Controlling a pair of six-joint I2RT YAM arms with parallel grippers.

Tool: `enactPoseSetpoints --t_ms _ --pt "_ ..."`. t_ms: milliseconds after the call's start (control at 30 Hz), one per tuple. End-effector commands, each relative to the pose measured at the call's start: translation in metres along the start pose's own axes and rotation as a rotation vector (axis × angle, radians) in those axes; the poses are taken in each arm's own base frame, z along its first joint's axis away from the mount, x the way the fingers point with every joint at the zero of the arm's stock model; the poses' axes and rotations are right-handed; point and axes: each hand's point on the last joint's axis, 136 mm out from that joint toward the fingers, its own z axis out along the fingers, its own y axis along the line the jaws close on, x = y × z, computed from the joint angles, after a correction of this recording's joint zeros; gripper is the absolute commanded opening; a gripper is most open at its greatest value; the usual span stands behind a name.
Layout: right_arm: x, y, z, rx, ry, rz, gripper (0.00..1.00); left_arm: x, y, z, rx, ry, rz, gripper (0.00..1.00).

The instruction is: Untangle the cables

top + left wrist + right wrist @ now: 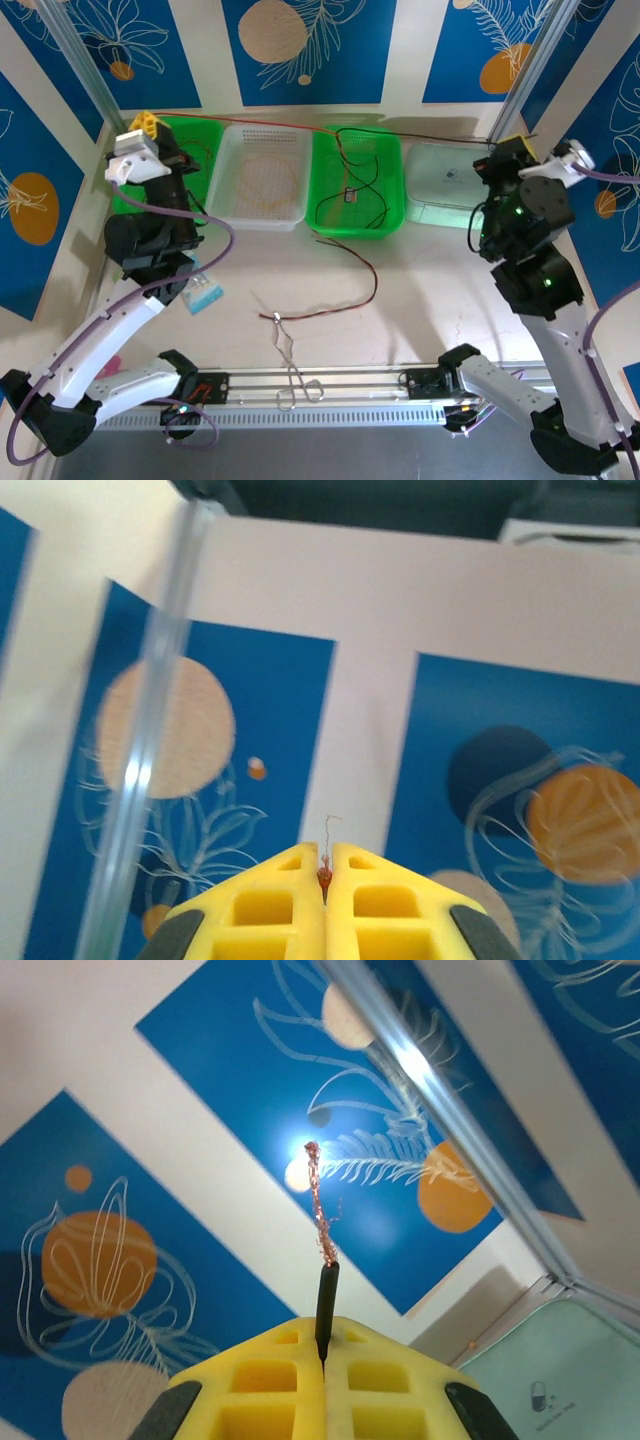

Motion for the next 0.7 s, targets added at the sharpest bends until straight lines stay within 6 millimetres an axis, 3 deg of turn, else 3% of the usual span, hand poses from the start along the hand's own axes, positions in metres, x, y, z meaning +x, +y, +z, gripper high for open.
enactPoseSetpoints --t_ms 0,433,533,667 --pt "-0.028 -0.039 -0.014 0.147 -0.115 0.057 0.00 -0.047 0.064 -0.013 -0.259 -0.135 -0.067 0.00" --pt "-0.064 -0.092 -0.046 0.289 -0.223 0.050 0.00 -0.067 0.114 -0.032 -0.417 -0.181 -0.031 0.00" --pt "-0.063 -0.096 -0.047 0.294 -0.216 0.052 0.00 -0.067 0.117 -0.032 -0.421 -0.183 -0.042 0.00" --pt "-0.054 -0.090 -0.040 0.253 -0.171 0.067 0.00 -0.059 0.106 -0.026 -0.375 -0.164 -0.043 0.00"
